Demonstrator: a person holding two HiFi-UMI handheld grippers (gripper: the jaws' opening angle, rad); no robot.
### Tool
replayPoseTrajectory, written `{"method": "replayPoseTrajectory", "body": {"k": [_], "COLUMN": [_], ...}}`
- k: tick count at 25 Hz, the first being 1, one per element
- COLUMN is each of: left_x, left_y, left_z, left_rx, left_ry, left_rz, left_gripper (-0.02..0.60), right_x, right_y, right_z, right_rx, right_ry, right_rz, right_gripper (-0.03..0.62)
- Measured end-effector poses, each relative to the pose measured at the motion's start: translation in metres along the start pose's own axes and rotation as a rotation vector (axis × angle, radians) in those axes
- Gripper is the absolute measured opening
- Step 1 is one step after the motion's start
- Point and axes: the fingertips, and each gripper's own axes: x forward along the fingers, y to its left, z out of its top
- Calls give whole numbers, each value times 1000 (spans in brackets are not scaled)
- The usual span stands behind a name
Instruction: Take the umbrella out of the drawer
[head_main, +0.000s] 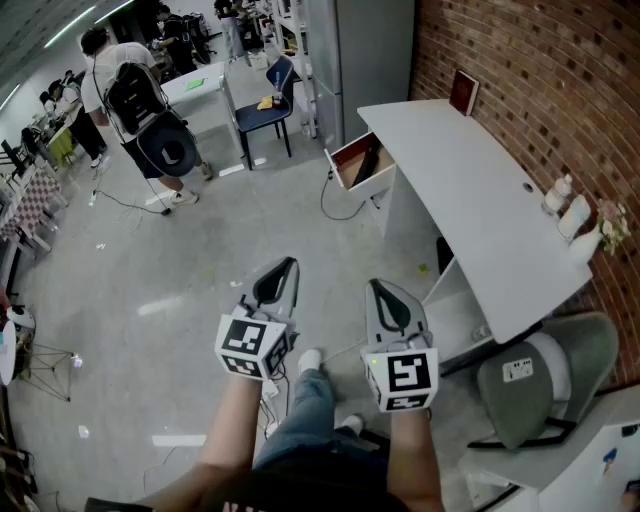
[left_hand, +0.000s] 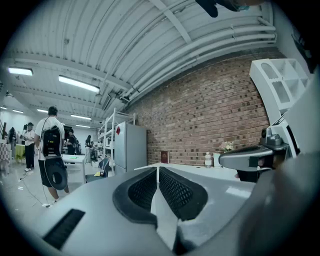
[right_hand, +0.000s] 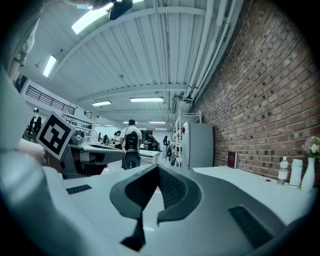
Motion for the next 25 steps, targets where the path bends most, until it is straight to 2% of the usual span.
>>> {"method": "replayPoseTrajectory", "body": {"k": [10, 19, 25], "left_x": [68, 156, 193], "left_y": [70, 160, 217], "left_z": [-1, -9, -12], "left_rx": [-7, -20, -32], "left_ry": [-1, 13, 26], "left_rz": [-45, -94, -126], "left_gripper": [5, 23, 23], "right_x": [100, 224, 287], "right_y": [-5, -17, -16], "right_z": [4, 3, 6], "right_rx": [-34, 3, -5], "right_ry": [19, 40, 61], "right_rz": [-8, -61, -115], "right_gripper": [-6, -6, -6]}}
